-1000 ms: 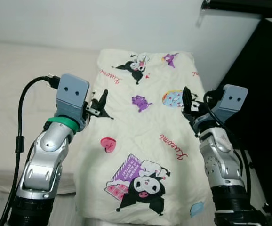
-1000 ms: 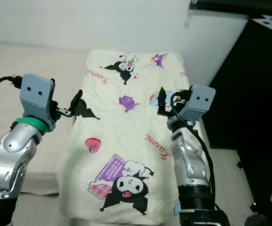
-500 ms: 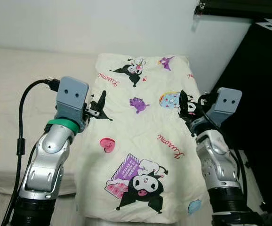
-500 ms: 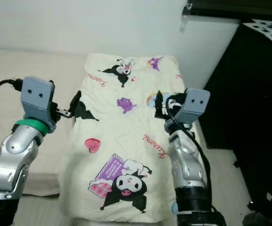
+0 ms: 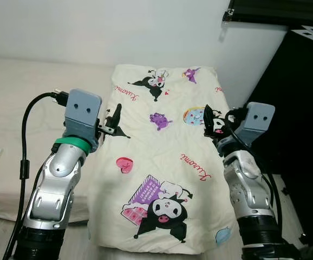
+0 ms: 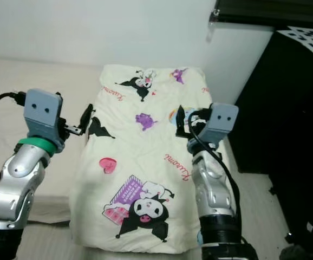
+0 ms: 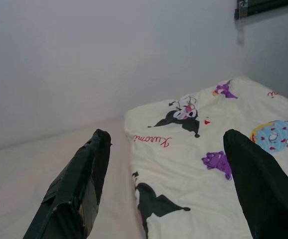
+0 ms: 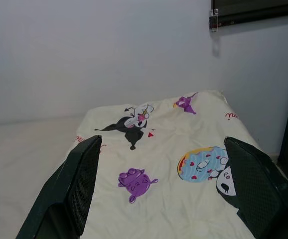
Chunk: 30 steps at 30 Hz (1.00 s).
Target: Clean up the room
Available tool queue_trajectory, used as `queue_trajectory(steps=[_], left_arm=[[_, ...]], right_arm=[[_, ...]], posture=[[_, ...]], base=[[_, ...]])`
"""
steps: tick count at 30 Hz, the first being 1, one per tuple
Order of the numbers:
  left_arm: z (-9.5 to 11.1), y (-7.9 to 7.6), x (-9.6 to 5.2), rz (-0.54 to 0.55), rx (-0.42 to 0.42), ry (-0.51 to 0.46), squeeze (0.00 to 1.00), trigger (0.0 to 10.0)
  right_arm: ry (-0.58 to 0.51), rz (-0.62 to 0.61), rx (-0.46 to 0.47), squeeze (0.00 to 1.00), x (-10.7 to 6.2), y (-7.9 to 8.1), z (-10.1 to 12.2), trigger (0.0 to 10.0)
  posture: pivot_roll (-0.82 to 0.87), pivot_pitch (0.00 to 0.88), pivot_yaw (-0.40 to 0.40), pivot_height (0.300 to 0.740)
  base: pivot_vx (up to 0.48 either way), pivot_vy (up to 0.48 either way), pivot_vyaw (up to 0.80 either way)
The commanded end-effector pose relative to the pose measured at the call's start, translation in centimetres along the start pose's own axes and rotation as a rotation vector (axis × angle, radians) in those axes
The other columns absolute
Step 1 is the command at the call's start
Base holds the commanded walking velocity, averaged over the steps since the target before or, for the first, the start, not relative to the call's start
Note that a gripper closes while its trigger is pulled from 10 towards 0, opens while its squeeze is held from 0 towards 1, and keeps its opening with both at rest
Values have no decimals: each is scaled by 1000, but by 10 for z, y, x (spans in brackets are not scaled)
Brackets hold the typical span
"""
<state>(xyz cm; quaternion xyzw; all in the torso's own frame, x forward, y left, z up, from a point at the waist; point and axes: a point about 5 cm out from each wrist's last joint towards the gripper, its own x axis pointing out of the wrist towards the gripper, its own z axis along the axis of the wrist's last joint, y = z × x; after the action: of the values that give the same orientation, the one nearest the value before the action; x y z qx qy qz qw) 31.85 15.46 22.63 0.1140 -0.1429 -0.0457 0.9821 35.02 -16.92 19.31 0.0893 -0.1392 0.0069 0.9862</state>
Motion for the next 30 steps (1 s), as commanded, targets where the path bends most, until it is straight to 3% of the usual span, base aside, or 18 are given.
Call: queue_trajectory(steps=[1, 30], left_arm=[[-8, 1, -3, 17, 3, 24, 0, 10000], [-15, 4, -4, 61, 5, 37, 0, 10000]], right_arm=[[22, -6, -9, 0, -3, -3, -6, 10000], [34, -8, -16, 0, -3, -5, -10, 10000]], posture=[[23, 90, 5, 726], [19, 89, 6, 726]], base=[[0, 0, 0], [0, 390, 0]])
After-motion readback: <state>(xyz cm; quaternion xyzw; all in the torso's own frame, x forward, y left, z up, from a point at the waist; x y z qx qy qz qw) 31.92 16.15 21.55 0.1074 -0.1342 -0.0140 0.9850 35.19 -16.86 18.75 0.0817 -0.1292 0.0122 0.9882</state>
